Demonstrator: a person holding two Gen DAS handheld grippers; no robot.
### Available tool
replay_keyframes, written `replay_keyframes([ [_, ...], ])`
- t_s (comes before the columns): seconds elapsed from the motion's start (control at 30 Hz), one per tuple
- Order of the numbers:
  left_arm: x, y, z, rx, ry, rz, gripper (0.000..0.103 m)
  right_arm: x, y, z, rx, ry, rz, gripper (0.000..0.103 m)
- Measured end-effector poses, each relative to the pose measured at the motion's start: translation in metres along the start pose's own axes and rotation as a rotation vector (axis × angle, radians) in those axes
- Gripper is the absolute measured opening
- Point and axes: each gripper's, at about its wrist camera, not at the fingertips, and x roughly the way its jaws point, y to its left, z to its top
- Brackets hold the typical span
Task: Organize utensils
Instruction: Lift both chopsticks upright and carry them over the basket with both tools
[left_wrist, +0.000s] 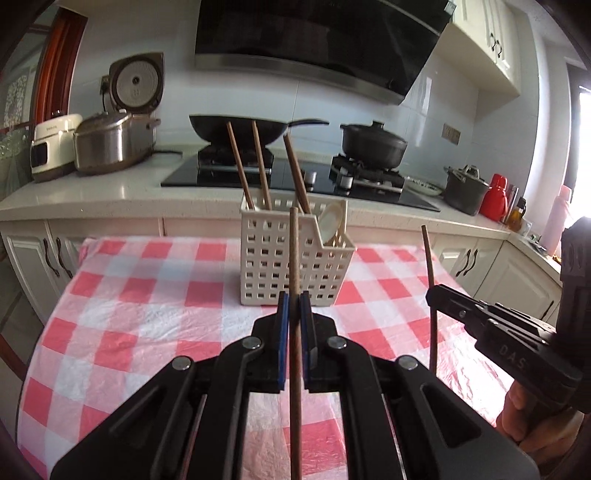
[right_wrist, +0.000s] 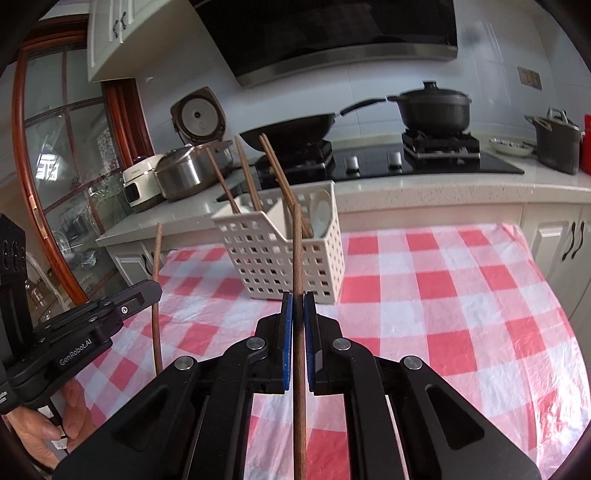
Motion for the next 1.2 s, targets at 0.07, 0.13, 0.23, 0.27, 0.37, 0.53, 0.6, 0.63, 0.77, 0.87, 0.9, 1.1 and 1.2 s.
replay_keyframes([
  [0.07, -0.012, -0.005, 0.000, 0.015, -0.032, 0.005, 0.006, -0.007, 0.007, 0.001, -0.021, -0.016, 0.003, 0.007],
  [0.13, -0.020, -0.008, -0.002, 0.034, -0.056, 0.012, 0.006, -0.014, 0.013, 0.002, -0.041, -0.031, 0.004, 0.007],
  [0.23, -0.032, -0.015, -0.004, 0.063, -0.083, 0.018, 0.006, -0.024, 0.020, 0.001, -0.068, -0.051, 0.004, 0.007],
  [0.27, -0.035, -0.017, -0.005, 0.067, -0.091, 0.017, 0.006, -0.026, 0.022, 0.001, -0.072, -0.056, 0.004, 0.007],
  [0.37, -0.044, -0.020, -0.007, 0.075, -0.111, 0.016, 0.006, -0.035, 0.028, 0.001, -0.089, -0.078, 0.006, 0.007],
  [0.53, -0.052, -0.023, -0.009, 0.090, -0.132, 0.028, 0.006, -0.048, 0.038, -0.002, -0.123, -0.100, -0.010, 0.007],
  [0.6, -0.052, -0.021, -0.009, 0.084, -0.131, 0.030, 0.006, -0.050, 0.038, -0.002, -0.121, -0.105, -0.013, 0.007],
  [0.63, -0.052, -0.019, -0.009, 0.083, -0.132, 0.031, 0.006, -0.052, 0.038, -0.002, -0.116, -0.109, -0.013, 0.007],
  [0.77, -0.054, -0.021, -0.009, 0.107, -0.152, 0.049, 0.006, -0.057, 0.040, -0.001, -0.124, -0.121, -0.014, 0.007],
  [0.87, -0.053, -0.021, -0.010, 0.110, -0.161, 0.055, 0.006, -0.057, 0.040, -0.002, -0.122, -0.121, -0.011, 0.007],
  [0.9, -0.054, -0.021, -0.010, 0.104, -0.160, 0.050, 0.006, -0.057, 0.040, -0.002, -0.126, -0.121, -0.012, 0.007],
  [1.1, -0.059, -0.018, -0.005, 0.097, -0.183, 0.047, 0.006, -0.058, 0.042, 0.001, -0.126, -0.134, -0.009, 0.007],
  [1.2, -0.061, -0.017, 0.000, 0.092, -0.194, 0.044, 0.006, -0.056, 0.041, 0.003, -0.121, -0.139, -0.007, 0.007],
])
